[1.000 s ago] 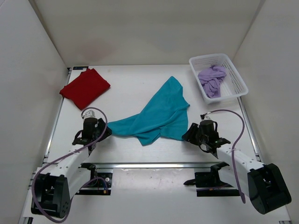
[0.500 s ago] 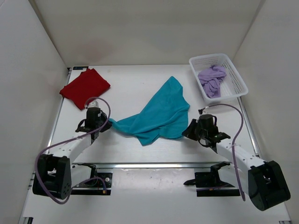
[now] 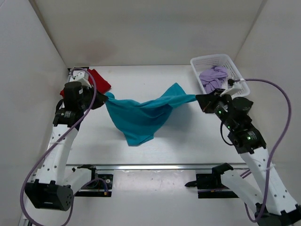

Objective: Fold and stack the t-shirts
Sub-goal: Flatten out the tshirt

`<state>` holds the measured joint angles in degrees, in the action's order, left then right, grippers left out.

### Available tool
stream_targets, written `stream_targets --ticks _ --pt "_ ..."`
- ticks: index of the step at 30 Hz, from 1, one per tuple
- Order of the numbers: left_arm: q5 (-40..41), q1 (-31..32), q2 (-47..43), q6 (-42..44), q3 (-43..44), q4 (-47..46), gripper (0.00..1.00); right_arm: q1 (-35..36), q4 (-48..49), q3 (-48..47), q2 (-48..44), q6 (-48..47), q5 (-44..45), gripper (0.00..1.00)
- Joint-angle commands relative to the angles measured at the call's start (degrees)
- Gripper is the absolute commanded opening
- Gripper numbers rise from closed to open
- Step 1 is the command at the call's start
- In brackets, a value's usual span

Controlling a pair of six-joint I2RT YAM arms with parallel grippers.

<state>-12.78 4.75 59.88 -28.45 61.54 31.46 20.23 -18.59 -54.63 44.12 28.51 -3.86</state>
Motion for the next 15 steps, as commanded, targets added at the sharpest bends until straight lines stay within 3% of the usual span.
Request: stream_targets --ticks 1,5,9,12,15 --pt "-4.8 0.26 -3.53 2.17 1.3 9.85 0.02 -0.1 -3.48 -2.14 -1.41 -2.76 2.63 0.0" --pt "-6.19 -2.11 0.66 0.51 3.32 6.09 0.01 -3.87 2.74 -1.01 3.86 -1.54 -2.19 0.0" --pt "-2.35 -1.77 9.61 -2.4 9.37 -0.6 0.01 -8.45 10.57 -4.24 17.03 0.49 -8.71 0.0" --pt "-1.64 -2.03 20.58 -3.8 22.19 0.77 0.0 -9.59 10.07 -16.23 28.02 0.14 -11.43 0.0" --pt "-2.6 -1.68 30.61 -4.33 42.48 7.79 0.0 -9.51 6.13 -32.41 36.9 -0.12 -13.72 0.0"
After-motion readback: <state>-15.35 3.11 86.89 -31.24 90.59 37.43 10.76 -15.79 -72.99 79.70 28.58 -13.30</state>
